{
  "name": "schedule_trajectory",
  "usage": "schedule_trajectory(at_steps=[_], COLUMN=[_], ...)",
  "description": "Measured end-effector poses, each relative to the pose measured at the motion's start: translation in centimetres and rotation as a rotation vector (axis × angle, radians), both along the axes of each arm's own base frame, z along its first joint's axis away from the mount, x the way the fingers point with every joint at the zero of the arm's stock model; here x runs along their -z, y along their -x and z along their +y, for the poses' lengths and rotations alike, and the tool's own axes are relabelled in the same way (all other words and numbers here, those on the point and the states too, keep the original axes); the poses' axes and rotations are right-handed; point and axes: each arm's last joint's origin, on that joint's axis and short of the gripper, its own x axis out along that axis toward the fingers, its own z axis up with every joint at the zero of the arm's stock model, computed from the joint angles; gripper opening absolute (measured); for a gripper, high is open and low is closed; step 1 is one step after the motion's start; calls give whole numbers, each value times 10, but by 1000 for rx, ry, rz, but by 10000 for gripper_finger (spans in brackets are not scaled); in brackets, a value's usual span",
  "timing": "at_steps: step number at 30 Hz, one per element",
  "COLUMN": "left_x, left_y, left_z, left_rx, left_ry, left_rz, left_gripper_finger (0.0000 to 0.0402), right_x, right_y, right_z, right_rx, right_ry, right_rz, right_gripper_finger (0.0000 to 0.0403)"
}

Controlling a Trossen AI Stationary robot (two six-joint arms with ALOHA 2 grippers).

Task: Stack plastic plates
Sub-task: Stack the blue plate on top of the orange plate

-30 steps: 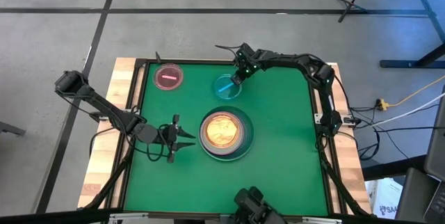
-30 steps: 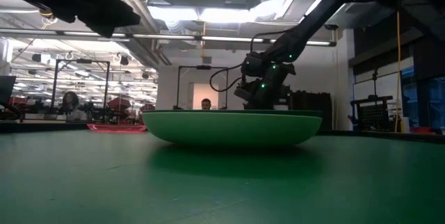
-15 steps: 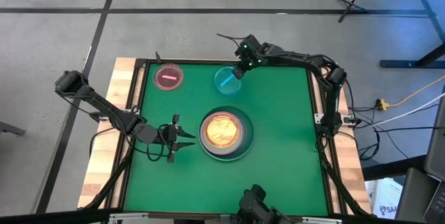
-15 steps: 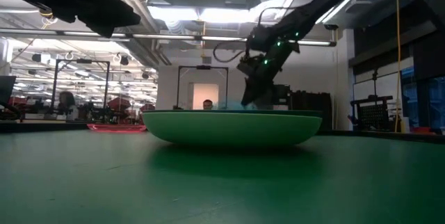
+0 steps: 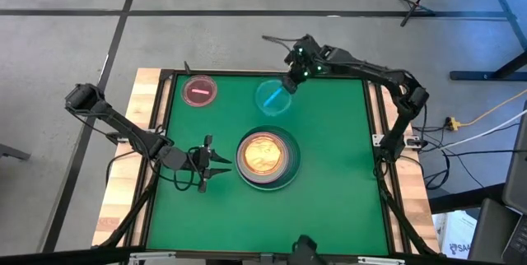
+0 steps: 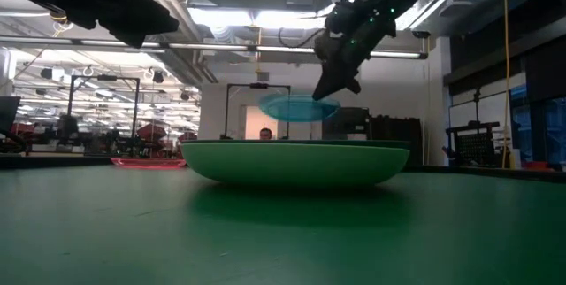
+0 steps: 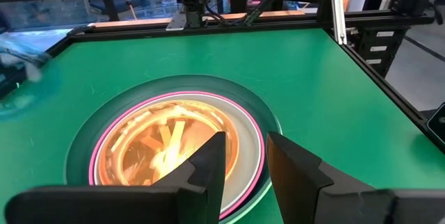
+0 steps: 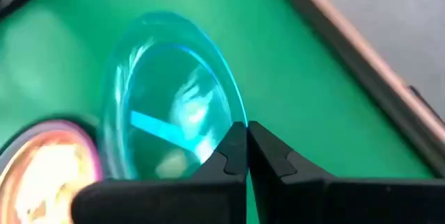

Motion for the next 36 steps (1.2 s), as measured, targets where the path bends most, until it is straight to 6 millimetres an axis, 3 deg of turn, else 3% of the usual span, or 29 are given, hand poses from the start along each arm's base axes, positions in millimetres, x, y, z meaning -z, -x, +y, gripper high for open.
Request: schedule_trajectory(at_steps=[11,17,24,30,36], left_x=[0,0,0,-1,-1], left_y=[0,0,-1,-3,-5], left_z=[1,2,4,8,14], left_rx=[-23,-50,-66,-89,-108], left_ry=[-7,-14,-20,-14,-45], left_rz=[-4,-8,-8,-16,-10], left_gripper_finger=[99,99,99,99,108], right_x=[27,43,54,70,83], right_y=[-39,-48,-54,-62,-67], right_z=[85,118,140,143,154], right_rx=[-289,-381,-424,-404,-440], right_ry=[28,37,68,91,39], right_rz=[-7,11,22,53,79], right_gripper_finger=[0,0,1,5,71])
